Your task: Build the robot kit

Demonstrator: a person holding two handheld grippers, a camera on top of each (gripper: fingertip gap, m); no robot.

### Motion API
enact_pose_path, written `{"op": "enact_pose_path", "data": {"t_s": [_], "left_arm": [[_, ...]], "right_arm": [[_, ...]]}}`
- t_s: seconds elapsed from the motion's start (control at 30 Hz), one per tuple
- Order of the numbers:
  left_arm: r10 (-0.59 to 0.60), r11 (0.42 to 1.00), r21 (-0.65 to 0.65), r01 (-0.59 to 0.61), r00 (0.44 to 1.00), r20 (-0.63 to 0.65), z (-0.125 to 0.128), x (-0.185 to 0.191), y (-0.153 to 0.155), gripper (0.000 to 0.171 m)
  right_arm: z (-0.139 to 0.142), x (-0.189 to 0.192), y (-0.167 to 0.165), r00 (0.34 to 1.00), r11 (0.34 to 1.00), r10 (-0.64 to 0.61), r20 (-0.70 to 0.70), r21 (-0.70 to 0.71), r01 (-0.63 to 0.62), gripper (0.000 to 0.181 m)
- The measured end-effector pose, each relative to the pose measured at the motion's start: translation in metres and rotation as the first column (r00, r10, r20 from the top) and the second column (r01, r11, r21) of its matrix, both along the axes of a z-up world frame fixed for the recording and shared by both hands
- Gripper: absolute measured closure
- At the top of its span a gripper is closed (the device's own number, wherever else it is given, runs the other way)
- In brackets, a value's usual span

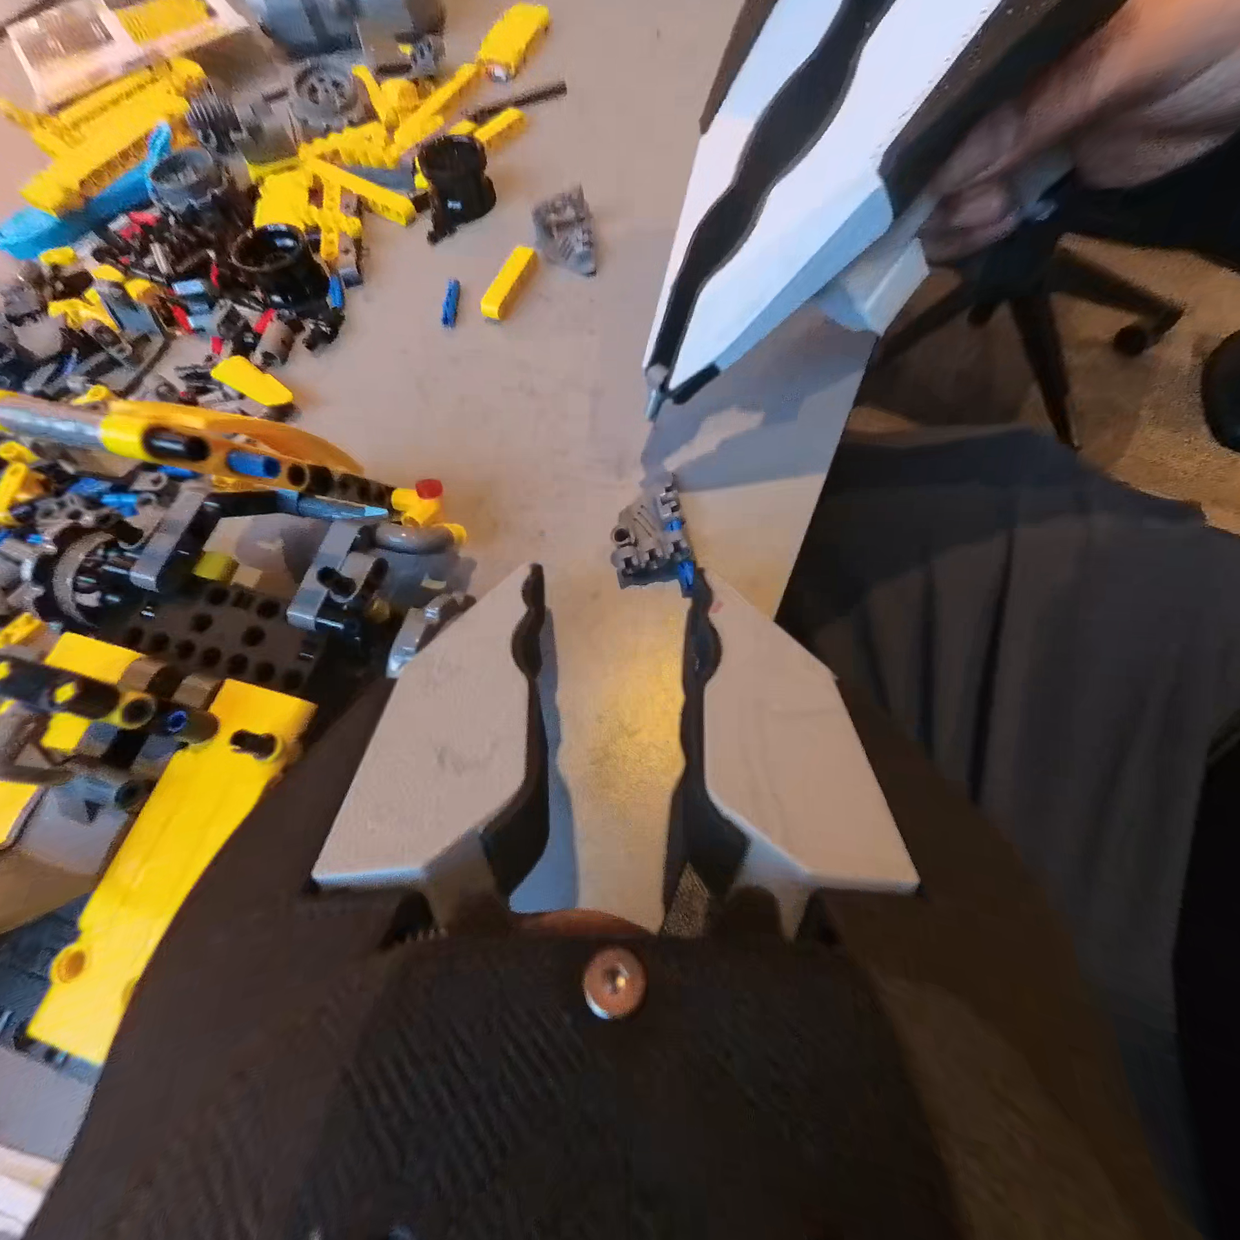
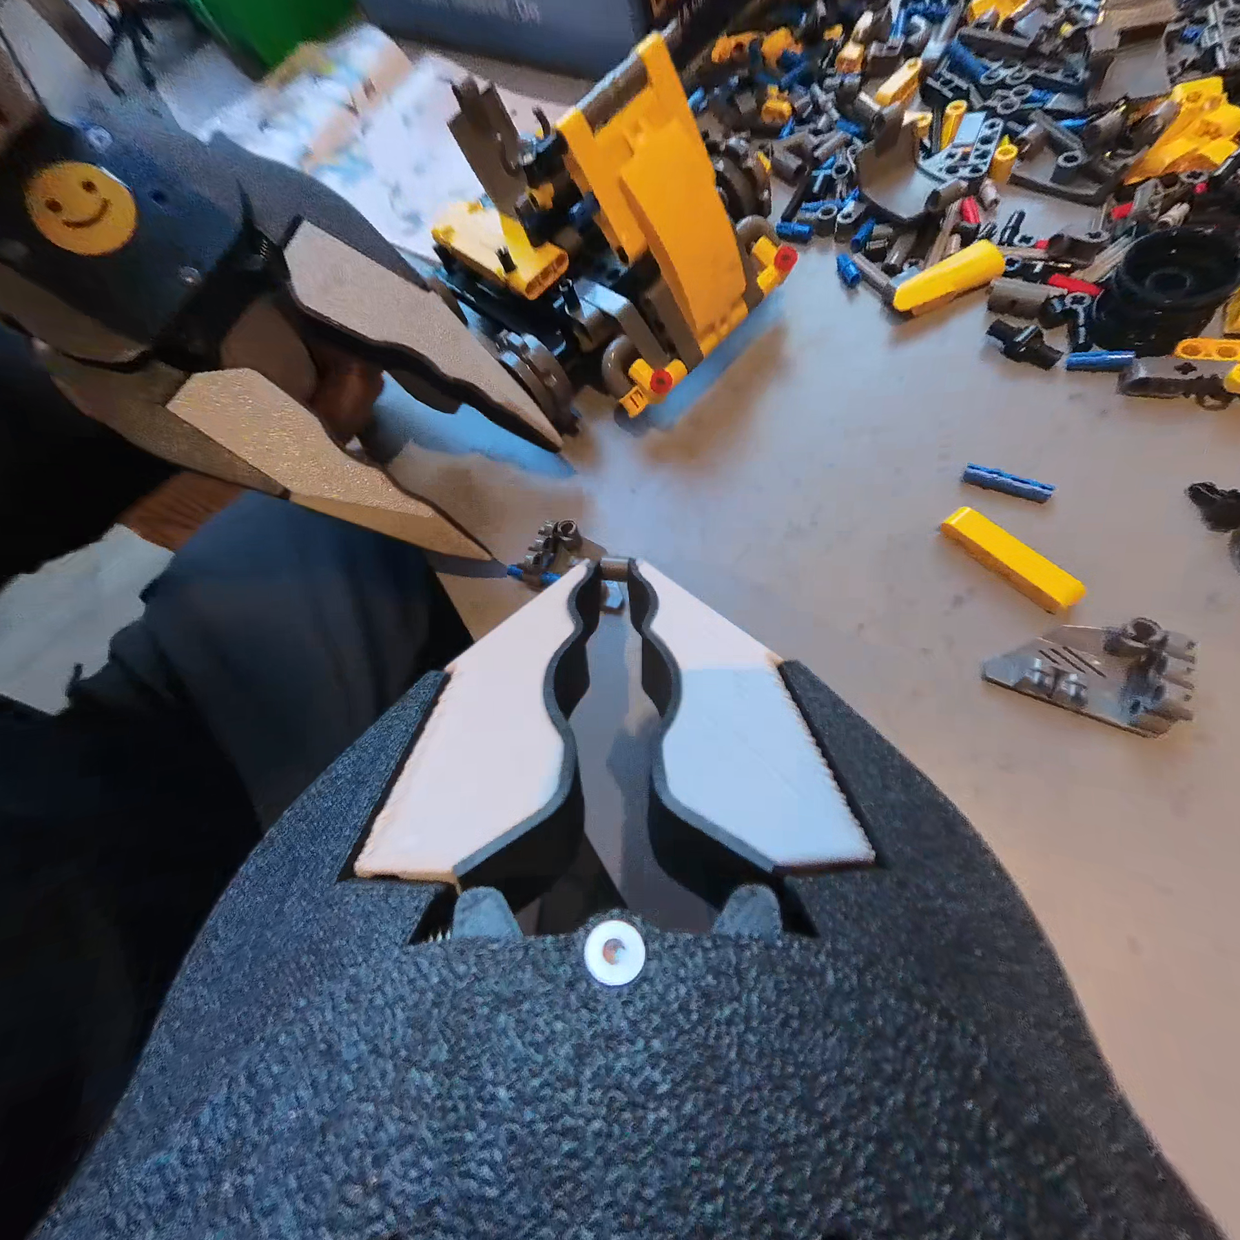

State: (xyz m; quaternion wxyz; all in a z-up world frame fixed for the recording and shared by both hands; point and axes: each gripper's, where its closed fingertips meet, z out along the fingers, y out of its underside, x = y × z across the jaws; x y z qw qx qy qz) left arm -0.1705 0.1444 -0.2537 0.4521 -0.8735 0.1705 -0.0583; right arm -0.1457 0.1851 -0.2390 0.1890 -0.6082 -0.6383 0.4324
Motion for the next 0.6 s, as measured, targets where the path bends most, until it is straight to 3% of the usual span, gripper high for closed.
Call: {"op": "enact_pose_path", "data": {"t_s": [0.13,0.23,0.4,0.6], "left_arm": [[-0.019,0.999,-0.035,0.021,0.999,0.047,-0.004,0.016,0.003,0.13],[-0.004,0.995,-0.101,0.005,1.0,0.004,-0.017,0.015,0.005,0.129],[0.015,0.994,-0.108,-0.011,0.999,0.038,-0.017,0.016,0.009,0.146],[0.045,0.993,-0.109,-0.04,0.998,0.041,-0.017,0.014,0.016,0.146]], "right_arm": [[-0.004,-0.007,-0.009,0.999,1.0,0.013,0.036,0.01,-0.013,0.173],[-0.002,-0.011,-0.01,0.997,1.0,0.013,0.078,0.016,-0.014,0.173],[-0.003,-0.013,-0.017,0.985,0.997,0.052,0.163,0.039,-0.059,0.174],[-0.004,-0.018,-0.019,0.972,0.999,0.03,0.233,0.015,-0.035,0.173]]}}
